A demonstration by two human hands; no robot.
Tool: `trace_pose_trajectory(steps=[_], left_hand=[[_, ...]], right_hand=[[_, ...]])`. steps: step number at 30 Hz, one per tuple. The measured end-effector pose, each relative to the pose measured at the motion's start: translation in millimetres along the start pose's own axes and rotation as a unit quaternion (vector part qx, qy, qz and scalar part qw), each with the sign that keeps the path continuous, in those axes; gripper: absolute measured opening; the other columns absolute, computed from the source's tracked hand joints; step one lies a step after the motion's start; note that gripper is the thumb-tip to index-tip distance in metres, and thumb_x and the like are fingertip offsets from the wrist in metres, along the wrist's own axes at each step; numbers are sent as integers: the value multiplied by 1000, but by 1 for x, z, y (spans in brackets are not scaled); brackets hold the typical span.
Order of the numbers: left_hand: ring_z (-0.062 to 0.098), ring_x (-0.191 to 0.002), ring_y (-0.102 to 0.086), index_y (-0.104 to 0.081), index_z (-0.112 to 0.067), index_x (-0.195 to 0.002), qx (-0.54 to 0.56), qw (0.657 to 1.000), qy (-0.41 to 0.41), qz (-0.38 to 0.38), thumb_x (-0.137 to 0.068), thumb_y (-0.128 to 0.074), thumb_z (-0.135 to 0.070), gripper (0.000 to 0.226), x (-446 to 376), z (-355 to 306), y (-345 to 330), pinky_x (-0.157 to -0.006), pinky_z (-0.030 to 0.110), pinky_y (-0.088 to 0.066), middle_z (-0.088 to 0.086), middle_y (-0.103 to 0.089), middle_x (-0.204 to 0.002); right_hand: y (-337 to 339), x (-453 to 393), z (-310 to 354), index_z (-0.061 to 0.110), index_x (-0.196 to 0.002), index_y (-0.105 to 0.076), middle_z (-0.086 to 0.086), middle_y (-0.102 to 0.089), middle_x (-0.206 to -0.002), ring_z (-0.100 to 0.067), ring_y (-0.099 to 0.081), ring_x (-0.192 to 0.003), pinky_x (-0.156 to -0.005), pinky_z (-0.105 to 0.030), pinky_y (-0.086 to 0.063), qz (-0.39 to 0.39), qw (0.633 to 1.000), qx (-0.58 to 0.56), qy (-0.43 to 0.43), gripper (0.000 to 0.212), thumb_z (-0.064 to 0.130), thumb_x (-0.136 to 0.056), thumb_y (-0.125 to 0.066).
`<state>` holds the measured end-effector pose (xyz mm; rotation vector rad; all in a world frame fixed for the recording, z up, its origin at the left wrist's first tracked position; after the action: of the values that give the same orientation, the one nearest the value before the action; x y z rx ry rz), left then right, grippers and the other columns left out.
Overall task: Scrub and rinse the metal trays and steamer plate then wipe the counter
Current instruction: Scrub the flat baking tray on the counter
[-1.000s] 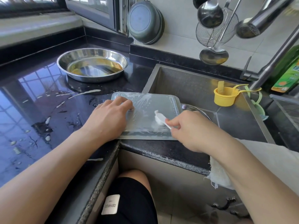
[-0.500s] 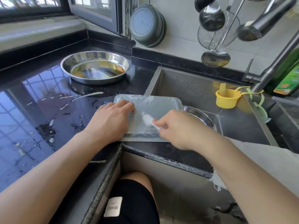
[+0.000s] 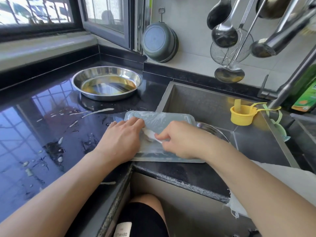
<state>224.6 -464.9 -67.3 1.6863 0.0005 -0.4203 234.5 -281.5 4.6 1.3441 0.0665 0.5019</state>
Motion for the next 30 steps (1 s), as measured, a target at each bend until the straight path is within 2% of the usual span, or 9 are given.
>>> trace_pose_trajectory(steps=[4, 8, 11, 16, 20, 22, 25, 26, 30], left_hand=[[34, -101, -61, -53, -23, -121, 8, 1000, -1, -1, -92, -35, -17, 34, 1, -1, 1, -87, 44, -45, 0, -59, -125], [35, -99, -60, -53, -22, -117, 12, 1000, -4, -13, -91, -44, -13, 29, 2, -2, 2, -83, 43, -45, 1, -59, -122], [34, -101, -60, -53, -22, -119, 11, 1000, -2, -13, -92, -41, -14, 31, 2, -2, 3, -85, 43, -44, 0, -59, -124], [32, -102, -59, -53, -24, -121, 11, 1000, -3, -9, -90, -35, -19, 36, 2, -2, 2, -88, 43, -44, -2, -58, -126], [30, -105, -58, -52, -26, -124, 15, 1000, 4, -12, -94, -47, -14, 32, 1, -3, 1, -89, 41, -43, -4, -56, -129], [30, -106, -58, -52, -26, -124, 15, 1000, 2, -15, -94, -47, -14, 32, 2, -4, 1, -89, 41, -43, -5, -56, -130], [29, -106, -58, -53, -26, -123, 17, 1000, 2, -20, -94, -49, -14, 32, 2, -3, 2, -89, 41, -44, -5, -56, -131], [29, -106, -58, -53, -26, -124, 17, 1000, 1, -23, -94, -49, -14, 32, 2, -3, 2, -89, 41, -44, -5, -56, -131], [29, -107, -58, -53, -27, -124, 13, 1000, -1, -26, -95, -47, -16, 31, 2, -3, 1, -90, 41, -44, -6, -55, -132]], right_hand=[[11, -16, -29, 20, -124, -69, -6, -58, -93, -20, -48, -65, -60, -30, -39, -70, 993, 27, -96, 38, 11, -95, -46], [6, -7, -25, 38, -129, -67, -1, -55, -85, -16, -33, -58, -51, -29, -30, 3, 1000, -14, -23, 38, 20, -100, -50], [18, -19, -53, 36, -126, -71, -2, -66, -97, -21, -52, -62, -57, -32, -43, -56, 995, -25, -85, 37, 18, -98, -53], [15, -17, -39, 40, -131, -66, 8, -52, -72, -17, -38, -60, -56, -30, -36, 6, 999, -31, -25, 38, 21, -99, -55], [27, -40, -63, 23, -124, -70, -9, -63, -93, -21, -49, -63, -56, -30, -37, -72, 991, 9, -110, 33, 18, -97, -52], [28, -43, -59, 23, -123, -70, -4, -55, -82, -21, -49, -65, -56, -31, -38, -61, 993, 12, -103, 33, 17, -97, -51], [33, -44, -46, 33, -108, -77, -5, -47, -72, -19, -34, -64, -54, -30, -34, -17, 998, -17, -59, 30, 16, -97, -55], [37, -49, -49, 30, -98, -77, -7, -45, -74, -20, -31, -66, -55, -30, -33, -27, 997, -14, -67, 26, 16, -95, -56], [39, -61, -54, 13, -102, -77, -8, -50, -78, -20, -32, -68, -59, -29, -32, -35, 995, 15, -97, 23, 13, -92, -55]])
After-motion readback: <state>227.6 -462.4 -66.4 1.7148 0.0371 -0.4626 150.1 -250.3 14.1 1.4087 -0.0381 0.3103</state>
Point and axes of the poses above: each hand's wrist, its own x-axis away from the middle knuckle, its own y-axis out of the back of the hand, z = x × y, the point moved 2 cm from there along -x, towards the middle knuckle
